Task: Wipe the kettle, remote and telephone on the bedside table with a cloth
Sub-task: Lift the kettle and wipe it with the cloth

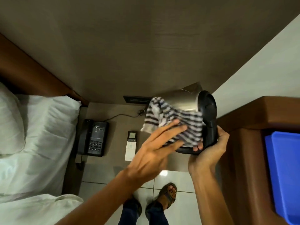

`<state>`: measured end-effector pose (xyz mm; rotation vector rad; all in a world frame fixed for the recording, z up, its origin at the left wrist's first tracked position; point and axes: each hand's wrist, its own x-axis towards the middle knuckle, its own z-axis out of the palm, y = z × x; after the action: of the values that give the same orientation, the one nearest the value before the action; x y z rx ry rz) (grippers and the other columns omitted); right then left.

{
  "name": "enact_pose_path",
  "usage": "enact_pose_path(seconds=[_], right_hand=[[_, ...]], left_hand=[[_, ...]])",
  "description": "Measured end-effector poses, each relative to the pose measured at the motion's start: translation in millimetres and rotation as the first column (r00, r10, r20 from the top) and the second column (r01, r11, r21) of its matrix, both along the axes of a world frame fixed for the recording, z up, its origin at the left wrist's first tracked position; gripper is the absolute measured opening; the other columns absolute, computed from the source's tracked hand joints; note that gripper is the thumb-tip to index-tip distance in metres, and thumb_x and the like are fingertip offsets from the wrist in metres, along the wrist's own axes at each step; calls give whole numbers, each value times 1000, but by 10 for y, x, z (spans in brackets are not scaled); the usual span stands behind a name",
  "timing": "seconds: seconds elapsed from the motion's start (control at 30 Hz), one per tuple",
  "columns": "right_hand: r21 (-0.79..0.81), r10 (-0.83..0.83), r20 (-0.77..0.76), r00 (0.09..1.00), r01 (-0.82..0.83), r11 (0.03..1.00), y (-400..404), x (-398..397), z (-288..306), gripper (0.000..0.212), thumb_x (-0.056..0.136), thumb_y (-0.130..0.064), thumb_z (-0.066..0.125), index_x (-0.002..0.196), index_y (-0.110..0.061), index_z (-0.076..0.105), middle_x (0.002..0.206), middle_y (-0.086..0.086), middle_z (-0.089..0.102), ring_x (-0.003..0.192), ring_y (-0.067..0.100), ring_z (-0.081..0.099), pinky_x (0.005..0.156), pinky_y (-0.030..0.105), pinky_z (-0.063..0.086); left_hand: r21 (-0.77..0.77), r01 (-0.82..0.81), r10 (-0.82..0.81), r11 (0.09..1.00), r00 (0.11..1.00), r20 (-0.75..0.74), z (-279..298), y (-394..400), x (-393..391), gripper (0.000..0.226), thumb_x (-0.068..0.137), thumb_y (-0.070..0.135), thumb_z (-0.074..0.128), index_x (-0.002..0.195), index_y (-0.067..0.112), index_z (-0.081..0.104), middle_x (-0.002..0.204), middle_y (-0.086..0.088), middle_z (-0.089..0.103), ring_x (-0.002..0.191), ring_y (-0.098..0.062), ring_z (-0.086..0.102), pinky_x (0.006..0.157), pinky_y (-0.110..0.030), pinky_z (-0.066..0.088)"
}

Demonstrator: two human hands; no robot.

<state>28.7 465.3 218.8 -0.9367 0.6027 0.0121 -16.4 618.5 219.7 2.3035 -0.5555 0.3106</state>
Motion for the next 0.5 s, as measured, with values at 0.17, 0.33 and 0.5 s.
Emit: enact_pose_path(seconds=[0.17, 0.33, 0.5], right_hand=[[52, -41, 9, 999, 40, 998, 167, 6, 119, 42, 93, -49, 52, 59, -25, 58, 49, -6, 38, 39, 10, 36, 42, 26, 37], [48, -59, 35, 998, 57, 997, 39, 7, 208, 47, 96, -49, 49, 56, -25, 53, 48, -6, 36, 39, 12, 31, 40, 26, 33], [-48, -80, 30, 996, 81, 996, 83, -68, 223, 49, 100, -45, 46, 55, -25, 51, 48, -5, 33, 41, 15, 29, 46, 29, 32]], left_hand=[[-177, -255, 262, 950, 965, 18, 71, -14, 165, 35, 104, -5, 49, 131, 5, 69, 158, -12, 49, 157, -34, 36, 128, -47, 34], [-74, -127, 133, 989, 987, 89, 3, 6, 67, 38, 98, -10, 54, 125, 6, 74, 156, -14, 52, 153, -35, 41, 123, -52, 42], [-204, -413, 412, 888, 910, -48, 190, -125, 179, 55, 92, -11, 55, 139, 16, 66, 160, -8, 50, 152, -28, 43, 124, -42, 41]])
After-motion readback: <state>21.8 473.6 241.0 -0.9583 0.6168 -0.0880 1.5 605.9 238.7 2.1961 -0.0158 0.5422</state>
